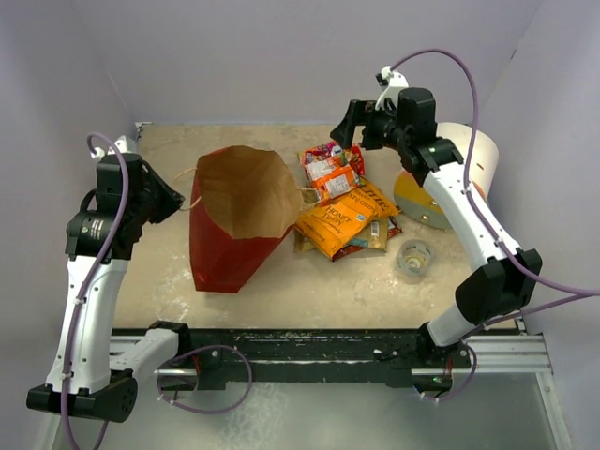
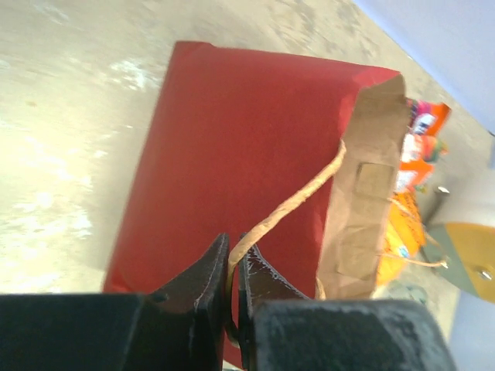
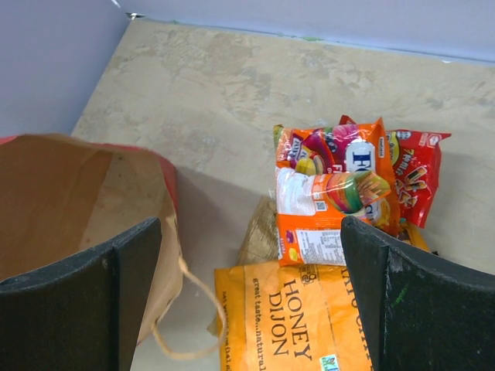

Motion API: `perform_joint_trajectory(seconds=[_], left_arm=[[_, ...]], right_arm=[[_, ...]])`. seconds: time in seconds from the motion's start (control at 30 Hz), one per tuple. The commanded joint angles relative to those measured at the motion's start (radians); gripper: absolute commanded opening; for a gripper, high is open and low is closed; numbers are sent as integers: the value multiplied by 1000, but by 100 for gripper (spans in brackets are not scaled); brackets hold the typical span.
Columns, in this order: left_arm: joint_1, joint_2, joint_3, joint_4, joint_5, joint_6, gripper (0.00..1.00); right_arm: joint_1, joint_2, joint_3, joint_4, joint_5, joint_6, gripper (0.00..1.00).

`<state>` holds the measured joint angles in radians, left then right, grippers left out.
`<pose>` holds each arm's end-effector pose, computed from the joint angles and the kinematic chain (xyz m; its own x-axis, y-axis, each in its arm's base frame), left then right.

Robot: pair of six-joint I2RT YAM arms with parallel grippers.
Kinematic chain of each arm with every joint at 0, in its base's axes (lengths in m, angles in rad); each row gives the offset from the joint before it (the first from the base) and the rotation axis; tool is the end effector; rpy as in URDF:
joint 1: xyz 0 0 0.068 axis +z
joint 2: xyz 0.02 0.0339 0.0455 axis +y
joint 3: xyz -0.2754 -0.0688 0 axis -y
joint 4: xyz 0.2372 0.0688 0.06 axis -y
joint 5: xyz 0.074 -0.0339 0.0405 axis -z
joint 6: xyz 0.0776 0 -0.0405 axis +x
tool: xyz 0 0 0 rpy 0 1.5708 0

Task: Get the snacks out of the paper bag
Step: Adjust the paper bag at the center of the board.

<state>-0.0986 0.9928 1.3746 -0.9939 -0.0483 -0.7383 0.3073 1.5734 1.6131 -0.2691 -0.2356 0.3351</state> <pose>0.1907 -0.0151 0.4012 -0.4626 -0.6298 -0.6240 -0.3412 0.7761 -0.5303 0.3766 0.1385 0.4243 -0.3727 0.2172 -0.9022 -0.4111 0.8330 0.3704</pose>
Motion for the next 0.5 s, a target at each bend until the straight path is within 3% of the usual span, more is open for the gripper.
perform_joint_trajectory(seconds=[0.0,0.17,0.47], left_arm=[[5,3,74,-102,-223,78,14],[5,-56,63,-125,-334,100,26],[5,-101,96,-191,-310,70,56]], right_arm=[[-1,-71,-2,57,-89,-5,99],[0,-105,-9,37,-114,-3,100],[1,-251,-105,-34,-121,-3,100]])
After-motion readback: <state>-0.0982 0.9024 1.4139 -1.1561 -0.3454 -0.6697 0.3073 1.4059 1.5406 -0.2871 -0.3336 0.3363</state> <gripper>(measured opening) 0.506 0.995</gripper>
